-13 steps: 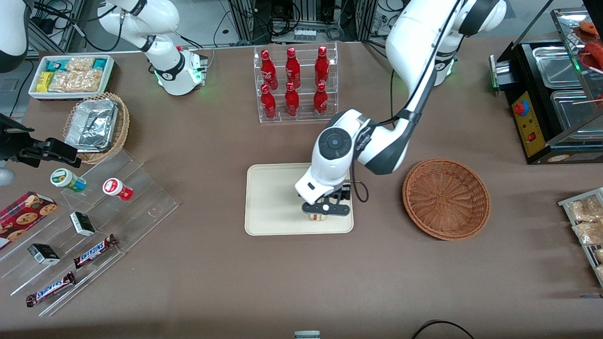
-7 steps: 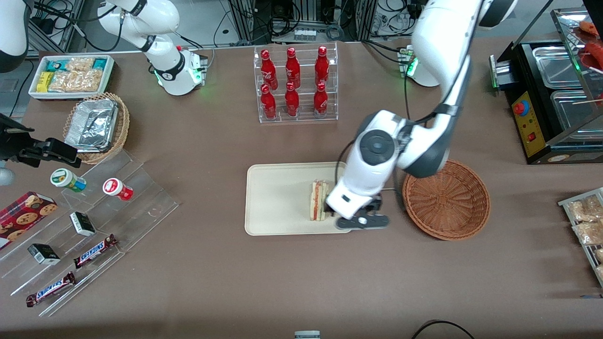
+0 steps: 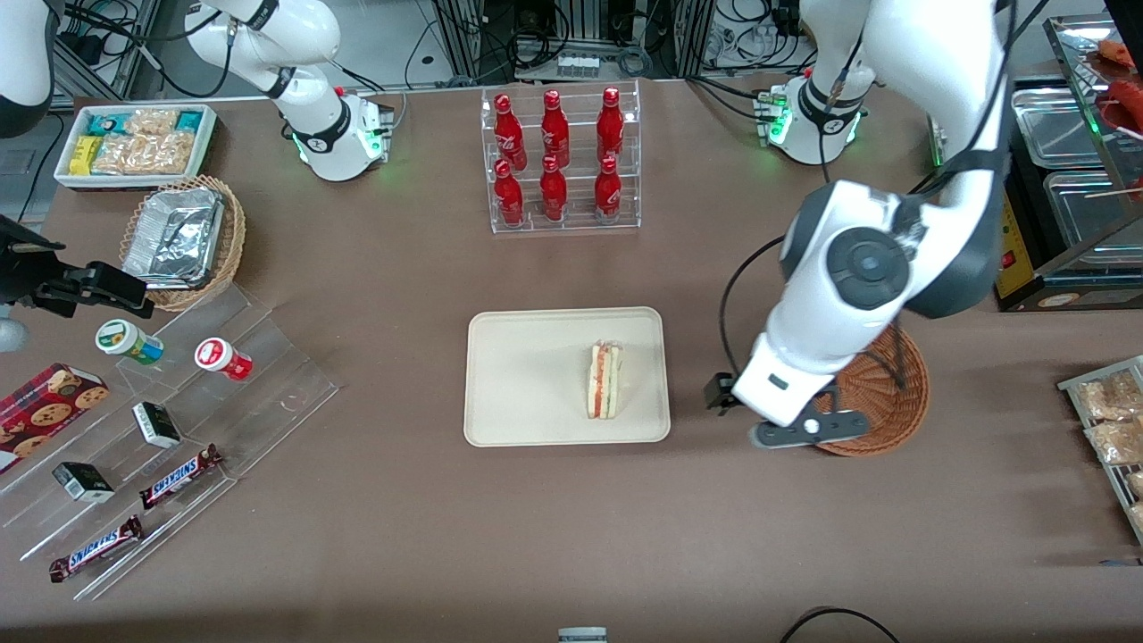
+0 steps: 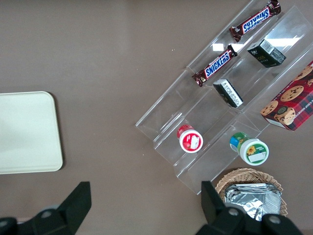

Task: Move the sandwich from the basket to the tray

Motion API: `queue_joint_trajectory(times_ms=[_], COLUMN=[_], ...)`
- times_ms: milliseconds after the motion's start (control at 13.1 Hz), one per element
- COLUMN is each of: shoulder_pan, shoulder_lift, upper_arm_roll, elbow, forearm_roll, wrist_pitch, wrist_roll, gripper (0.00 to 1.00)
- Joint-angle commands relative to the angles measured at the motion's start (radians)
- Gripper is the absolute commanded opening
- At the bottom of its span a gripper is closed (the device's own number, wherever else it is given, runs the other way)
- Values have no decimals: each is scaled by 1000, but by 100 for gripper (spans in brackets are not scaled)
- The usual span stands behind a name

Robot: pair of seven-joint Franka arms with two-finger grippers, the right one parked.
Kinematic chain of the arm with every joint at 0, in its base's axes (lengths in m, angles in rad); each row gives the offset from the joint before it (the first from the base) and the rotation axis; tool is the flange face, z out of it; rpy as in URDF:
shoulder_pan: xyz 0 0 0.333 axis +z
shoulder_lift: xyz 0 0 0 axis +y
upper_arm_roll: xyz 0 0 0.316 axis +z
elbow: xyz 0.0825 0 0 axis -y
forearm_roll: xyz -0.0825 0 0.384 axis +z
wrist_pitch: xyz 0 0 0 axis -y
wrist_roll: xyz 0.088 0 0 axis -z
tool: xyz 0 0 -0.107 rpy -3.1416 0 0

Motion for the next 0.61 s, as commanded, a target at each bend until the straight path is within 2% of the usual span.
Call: queue_joint_trajectory(times_ms=[0, 229, 534], shoulder_pan=[50, 81, 153], shoulder_lift=[-65, -129, -209], upper_arm_roll=[-7, -7, -15], elbow=[-7, -10, -6], forearm_roll=[8, 8, -3], wrist_pitch=[-89, -159, -311], wrist_roll=[15, 18, 179], gripper=[100, 100, 100])
